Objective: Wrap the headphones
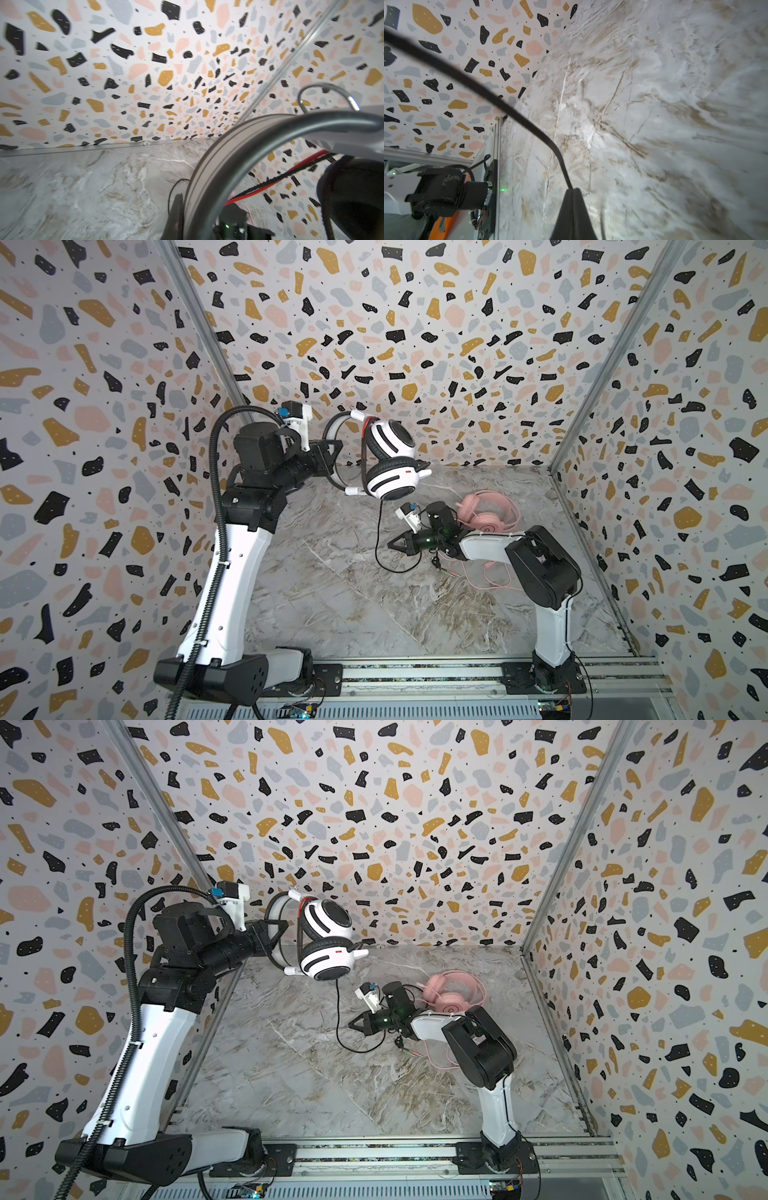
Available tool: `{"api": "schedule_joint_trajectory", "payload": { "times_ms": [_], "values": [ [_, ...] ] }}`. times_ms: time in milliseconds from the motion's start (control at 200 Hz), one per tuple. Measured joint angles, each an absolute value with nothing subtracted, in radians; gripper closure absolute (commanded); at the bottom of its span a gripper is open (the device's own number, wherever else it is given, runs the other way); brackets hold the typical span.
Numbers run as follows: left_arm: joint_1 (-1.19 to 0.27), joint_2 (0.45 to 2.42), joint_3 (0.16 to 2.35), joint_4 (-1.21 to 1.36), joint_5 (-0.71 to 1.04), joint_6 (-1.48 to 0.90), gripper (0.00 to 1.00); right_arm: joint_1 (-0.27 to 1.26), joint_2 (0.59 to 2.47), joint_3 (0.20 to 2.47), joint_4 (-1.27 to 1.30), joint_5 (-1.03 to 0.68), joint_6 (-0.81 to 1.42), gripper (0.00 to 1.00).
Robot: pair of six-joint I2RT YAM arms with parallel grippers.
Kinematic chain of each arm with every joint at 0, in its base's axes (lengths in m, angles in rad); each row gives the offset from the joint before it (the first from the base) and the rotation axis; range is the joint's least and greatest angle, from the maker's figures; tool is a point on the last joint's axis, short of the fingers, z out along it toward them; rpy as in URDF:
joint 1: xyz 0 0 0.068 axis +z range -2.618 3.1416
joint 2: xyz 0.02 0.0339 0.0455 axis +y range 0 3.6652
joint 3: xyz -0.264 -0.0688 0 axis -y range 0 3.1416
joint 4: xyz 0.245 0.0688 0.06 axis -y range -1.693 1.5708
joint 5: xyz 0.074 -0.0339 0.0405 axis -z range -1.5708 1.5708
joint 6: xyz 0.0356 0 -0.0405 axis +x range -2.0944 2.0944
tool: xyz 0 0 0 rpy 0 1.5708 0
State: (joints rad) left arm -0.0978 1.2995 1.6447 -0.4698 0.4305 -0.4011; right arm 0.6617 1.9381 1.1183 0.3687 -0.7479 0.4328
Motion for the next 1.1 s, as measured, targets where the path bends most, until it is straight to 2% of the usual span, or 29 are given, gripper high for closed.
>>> {"api": "schedule_joint_trajectory", "payload": {
  "times_ms": [90, 130, 205, 421, 441, 476, 501, 681, 1101],
  "values": [
    [-0.084, 1.301, 1.623, -0.459, 0.377, -0.417, 1.0, 0.661, 1.835, 1.058, 0.329, -0.714, 0.388, 1.0],
    [-0.081, 1.303, 1.618, -0.458, 0.365, -0.421, 1.0, 0.658, 1.793, 1.036, 0.319, -0.704, 0.374, 0.91],
    [-0.08, 1.303, 1.613, -0.453, 0.354, -0.429, 1.0, 0.651, 1.742, 1.012, 0.311, -0.698, 0.353, 0.68],
    [-0.081, 1.303, 1.617, -0.45, 0.353, -0.436, 1.0, 0.659, 1.816, 1.023, 0.332, -0.723, 0.332, 0.39],
    [-0.081, 1.303, 1.618, -0.451, 0.353, -0.436, 1.0, 0.665, 1.828, 1.025, 0.336, -0.725, 0.331, 0.31],
    [-0.081, 1.303, 1.621, -0.452, 0.353, -0.436, 1.0, 0.676, 1.854, 1.032, 0.344, -0.731, 0.33, 0.26],
    [-0.081, 1.303, 1.625, -0.455, 0.352, -0.436, 1.0, 0.684, 1.876, 1.041, 0.352, -0.739, 0.336, 0.18],
    [-0.081, 1.302, 1.677, -0.466, 0.352, -0.436, 1.0, 0.712, 2.006, 1.118, 0.414, -0.771, 0.356, 0.16],
    [-0.081, 1.287, 1.703, -0.483, 0.352, -0.439, 1.0, 0.783, 2.27, 1.365, 0.579, -0.847, 0.477, 0.18]
  ]
}}
